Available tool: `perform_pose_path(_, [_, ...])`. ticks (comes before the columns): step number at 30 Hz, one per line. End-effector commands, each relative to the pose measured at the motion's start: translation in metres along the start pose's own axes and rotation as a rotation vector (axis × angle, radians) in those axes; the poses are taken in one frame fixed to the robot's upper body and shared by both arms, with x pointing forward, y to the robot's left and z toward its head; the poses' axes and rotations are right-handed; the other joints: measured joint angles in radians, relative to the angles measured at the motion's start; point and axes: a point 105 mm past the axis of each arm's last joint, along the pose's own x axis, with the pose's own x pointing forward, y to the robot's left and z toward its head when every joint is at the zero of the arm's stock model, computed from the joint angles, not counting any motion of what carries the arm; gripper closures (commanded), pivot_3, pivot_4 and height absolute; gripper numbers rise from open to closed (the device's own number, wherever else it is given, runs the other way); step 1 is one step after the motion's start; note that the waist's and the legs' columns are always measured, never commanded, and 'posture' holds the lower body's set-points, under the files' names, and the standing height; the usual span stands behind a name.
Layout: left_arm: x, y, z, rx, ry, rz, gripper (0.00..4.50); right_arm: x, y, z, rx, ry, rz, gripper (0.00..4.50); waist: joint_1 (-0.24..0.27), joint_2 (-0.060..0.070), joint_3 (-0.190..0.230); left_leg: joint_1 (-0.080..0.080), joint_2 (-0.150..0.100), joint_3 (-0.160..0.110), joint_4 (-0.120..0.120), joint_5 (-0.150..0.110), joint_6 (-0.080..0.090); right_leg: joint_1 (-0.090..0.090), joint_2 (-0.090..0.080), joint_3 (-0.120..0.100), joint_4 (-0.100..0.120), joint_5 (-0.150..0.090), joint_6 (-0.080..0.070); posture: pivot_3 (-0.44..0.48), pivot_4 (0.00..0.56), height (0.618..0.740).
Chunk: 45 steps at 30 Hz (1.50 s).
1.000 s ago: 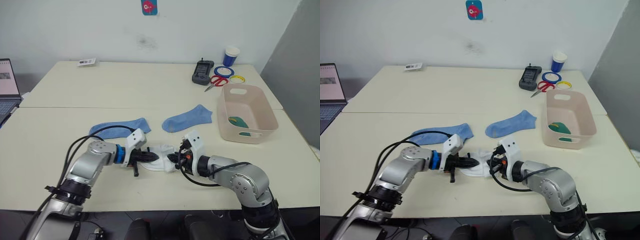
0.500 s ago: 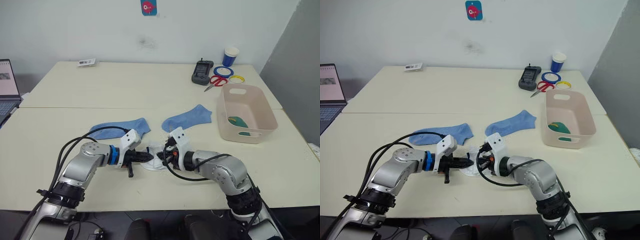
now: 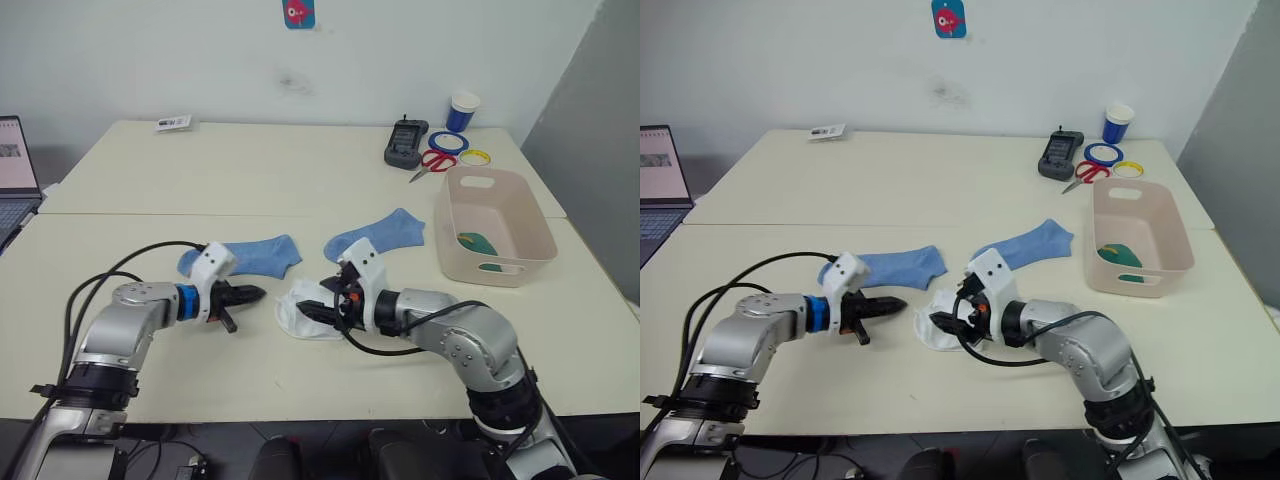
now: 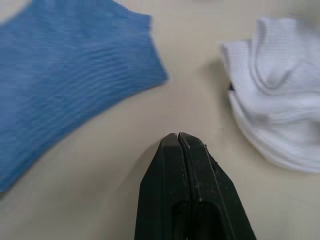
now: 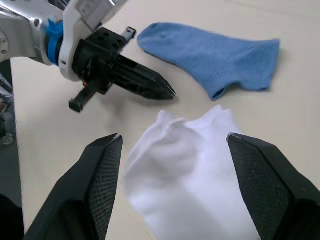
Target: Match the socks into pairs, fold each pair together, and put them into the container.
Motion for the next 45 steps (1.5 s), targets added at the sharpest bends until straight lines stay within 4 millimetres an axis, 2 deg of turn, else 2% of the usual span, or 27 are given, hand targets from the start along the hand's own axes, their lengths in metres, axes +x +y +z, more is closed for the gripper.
perform_pose_path(1, [-0.012, 0.000, 0.044, 0.053, -0.152, -0.021, 4.50, -0.010, -0.007, 0.007, -0.084, -0.034, -0.047, 1.87, 0.004, 0.000, 0.000, 0.000, 0.000, 0.000, 0.000, 0.000, 0.000, 0.000, 0.000, 0.000, 0.000, 0.000, 0.000, 0.000, 0.150, 0.732])
perform_pose_path(3, [-0.007, -0.030, 0.059, 0.112, -0.141, -0.195, 4.50, -0.008, -0.013, 0.003, -0.103, -0.021, -0.066, 2.56, 0.004, -0.001, 0.000, 0.000, -0.001, 0.001, 0.000, 0.000, 0.000, 0.000, -0.001, 0.000, -0.001, 0.000, 0.000, 0.000, 0.150, 0.732])
perform_pose_path(5, [-0.004, -0.060, 0.061, 0.180, -0.086, -0.360, 4.50, -0.004, -0.016, -0.001, -0.137, -0.001, -0.073, 3.36, 0.003, -0.001, 0.000, -0.001, -0.001, 0.002, 0.000, 0.000, 0.000, 0.000, -0.001, 0.001, -0.002, 0.000, 0.000, 0.000, 0.150, 0.732])
perform_pose_path(8, [0.010, -0.073, 0.050, 0.290, -0.020, -0.416, 4.50, 0.005, -0.015, -0.010, -0.184, 0.035, -0.063, 4.47, 0.002, 0.000, 0.001, 0.000, -0.001, 0.002, -0.001, 0.000, 0.000, 0.000, -0.001, 0.001, -0.002, 0.000, 0.000, 0.000, 0.150, 0.732])
perform_pose_path(12, [0.027, -0.081, 0.028, 0.383, 0.055, -0.467, 4.50, 0.012, -0.013, -0.017, -0.233, 0.062, -0.051, 4.49, 0.000, 0.000, 0.002, 0.000, -0.001, 0.002, -0.002, 0.000, 0.000, 0.000, 0.001, 0.001, -0.002, 0.000, 0.000, 0.000, 0.150, 0.732])
perform_pose_path(17, [0.031, -0.060, -0.015, 0.428, 0.210, -0.431, 4.50, 0.017, -0.013, -0.036, -0.307, 0.139, -0.052, 4.49, 0.000, 0.000, 0.002, 0.000, -0.001, 0.002, -0.002, 0.000, 0.000, -0.001, 0.001, 0.001, -0.001, 0.000, 0.000, 0.000, 0.150, 0.732])
perform_pose_path(21, [0.024, -0.049, -0.033, 0.410, 0.275, -0.406, 4.50, 0.014, -0.021, -0.047, -0.356, 0.177, -0.086, 4.49, 0.002, 0.000, 0.002, 0.000, -0.001, 0.002, -0.001, 0.000, 0.000, -0.001, 0.000, 0.001, -0.001, 0.000, 0.000, 0.000, 0.150, 0.732])
perform_pose_path(24, [0.023, -0.057, -0.026, 0.394, 0.212, -0.434, 4.50, 0.008, -0.029, -0.043, -0.407, 0.152, -0.123, 4.49, 0.000, 0.000, 0.002, 0.001, -0.001, 0.002, -0.001, 0.000, 0.000, 0.000, 0.000, 0.002, -0.001, 0.000, 0.000, 0.000, 0.150, 0.732])
perform_pose_path(25, [0.022, -0.064, -0.016, 0.376, 0.158, -0.459, 4.50, 0.006, -0.029, -0.037, -0.424, 0.113, -0.113, 4.49, 0.000, 0.000, 0.002, 0.001, 0.000, 0.002, -0.001, 0.000, 0.000, 0.000, 0.000, 0.002, -0.001, 0.000, 0.000, 0.000, 0.150, 0.732])
perform_pose_path(28, [0.018, -0.078, 0.005, 0.330, 0.077, -0.507, 4.50, 0.000, -0.020, -0.021, -0.446, 0.005, -0.053, 4.49, 0.001, 0.000, 0.002, 0.001, 0.000, 0.002, -0.001, 0.000, 0.000, 0.000, 0.000, 0.001, -0.001, 0.000, 0.000, 0.000, 0.150, 0.732])
perform_pose_path(30, [0.016, -0.081, 0.025, 0.341, 0.037, -0.513, 4.50, -0.005, -0.006, -0.010, -0.405, -0.037, 0.023, 4.49, 0.002, 0.000, 0.004, 0.000, 0.000, 0.002, -0.001, 0.000, 0.000, 0.000, 0.001, 0.000, -0.001, 0.000, 0.000, 0.000, 0.150, 0.732])
perform_pose_path(33, [0.018, -0.077, 0.039, 0.411, 0.021, -0.484, 4.50, -0.001, 0.007, -0.011, -0.379, -0.025, 0.102, 4.49, 0.004, -0.001, 0.004, -0.001, -0.001, 0.001, 0.000, 0.000, 0.000, 0.000, 0.001, -0.001, -0.001, 0.000, 0.000, 0.000, 0.150, 0.732])
perform_pose_path(37, [0.022, -0.066, 0.028, 0.442, 0.073, -0.447, 4.50, 0.014, 0.009, -0.025, -0.366, 0.051, 0.126, 4.49, -0.001, 0.000, 0.004, 0.001, -0.001, 0.002, 0.000, 0.000, 0.000, 0.000, 0.002, 0.001, -0.001, 0.000, 0.000, 0.000, 0.150, 0.732])
perform_pose_path(40, [0.024, -0.065, 0.006, 0.475, 0.145, -0.454, 4.50, 0.019, 0.005, -0.039, -0.357, 0.117, 0.112, 4.49, 0.000, 0.000, 0.004, 0.001, -0.001, 0.002, 0.000, 0.000, 0.000, 0.000, 0.002, 0.001, -0.001, 0.000, 0.000, 0.000, 0.150, 0.732])
perform_pose_path(42, [0.025, -0.062, -0.008, 0.501, 0.196, -0.448, 4.50, 0.017, 0.002, -0.049, -0.358, 0.167, 0.109, 4.49, 0.002, 0.000, 0.004, 0.000, 0.000, 0.001, 0.000, 0.000, 0.000, 0.000, 0.001, 0.001, -0.001, 0.000, 0.000, 0.000, 0.150, 0.732])
perform_pose_path(45, [0.027, -0.055, -0.019, 0.480, 0.218, -0.411, 4.50, 0.006, -0.002, -0.060, -0.343, 0.213, 0.104, 4.49, 0.007, 0.000, 0.004, -0.001, -0.001, 0.001, 0.000, 0.000, 0.000, 0.000, 0.000, 0.000, -0.001, 0.000, 0.000, 0.000, 0.150, 0.732])
